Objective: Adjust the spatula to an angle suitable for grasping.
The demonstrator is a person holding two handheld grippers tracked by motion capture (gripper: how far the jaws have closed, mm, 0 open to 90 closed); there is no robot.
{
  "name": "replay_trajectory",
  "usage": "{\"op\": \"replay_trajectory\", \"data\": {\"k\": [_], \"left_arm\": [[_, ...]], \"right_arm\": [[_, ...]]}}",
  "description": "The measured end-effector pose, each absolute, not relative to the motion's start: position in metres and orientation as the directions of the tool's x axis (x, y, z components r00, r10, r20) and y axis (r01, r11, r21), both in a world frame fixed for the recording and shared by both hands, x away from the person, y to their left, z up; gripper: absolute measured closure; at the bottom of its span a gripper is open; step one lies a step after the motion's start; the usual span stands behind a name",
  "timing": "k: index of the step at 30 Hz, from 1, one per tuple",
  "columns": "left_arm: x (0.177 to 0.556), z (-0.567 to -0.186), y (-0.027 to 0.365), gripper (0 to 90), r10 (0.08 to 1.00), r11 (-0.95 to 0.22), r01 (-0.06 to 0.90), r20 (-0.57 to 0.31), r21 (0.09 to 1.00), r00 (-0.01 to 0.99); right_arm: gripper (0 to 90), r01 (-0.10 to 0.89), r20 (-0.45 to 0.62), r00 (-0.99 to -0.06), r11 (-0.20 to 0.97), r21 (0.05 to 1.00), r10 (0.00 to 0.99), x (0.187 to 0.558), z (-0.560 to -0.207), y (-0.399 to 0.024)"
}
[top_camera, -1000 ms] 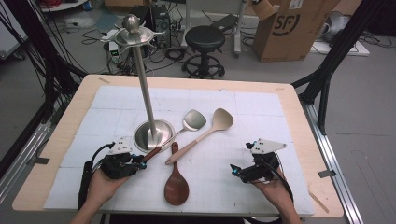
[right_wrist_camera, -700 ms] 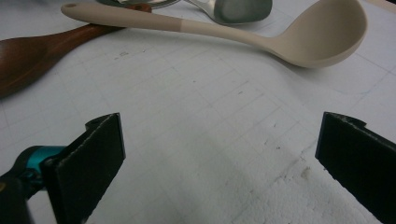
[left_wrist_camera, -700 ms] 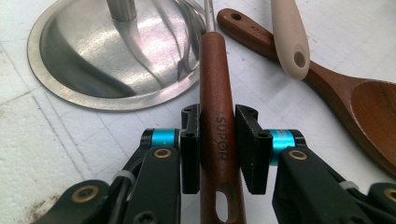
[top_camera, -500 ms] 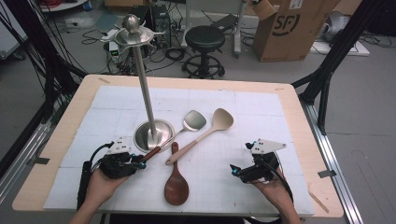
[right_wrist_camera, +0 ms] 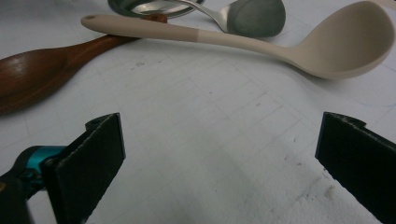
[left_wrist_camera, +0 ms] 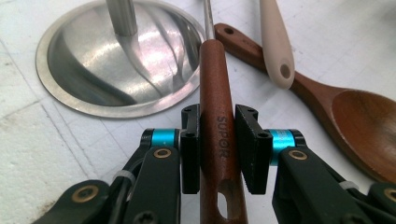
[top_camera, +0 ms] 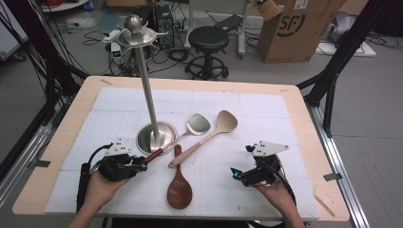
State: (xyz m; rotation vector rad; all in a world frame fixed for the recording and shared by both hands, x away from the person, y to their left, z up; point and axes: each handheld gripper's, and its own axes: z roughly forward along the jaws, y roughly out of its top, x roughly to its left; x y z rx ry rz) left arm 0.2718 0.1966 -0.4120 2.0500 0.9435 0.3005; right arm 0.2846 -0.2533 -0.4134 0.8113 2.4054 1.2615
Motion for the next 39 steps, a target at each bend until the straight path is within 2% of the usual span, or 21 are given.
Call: {"op": "replay_trajectory", "data": {"k": [13,39], "left_arm": [[0.272,-0.405,0.196,72.7,0.705,-0.368,0.514,-0.128,0.775,0.698],[0.278,-0.39,0.191,72.7,0.674,-0.391,0.513,-0.142,0.764,0.725]], "right_arm": [[0.3,0.329,0.028,-0.822,0.434,0.838,0.569,0.293,-0.407,-0.235],[0.4,0.248,0.035,-0.916,0.496,0.832,0.4,0.333,-0.394,-0.147]]}}
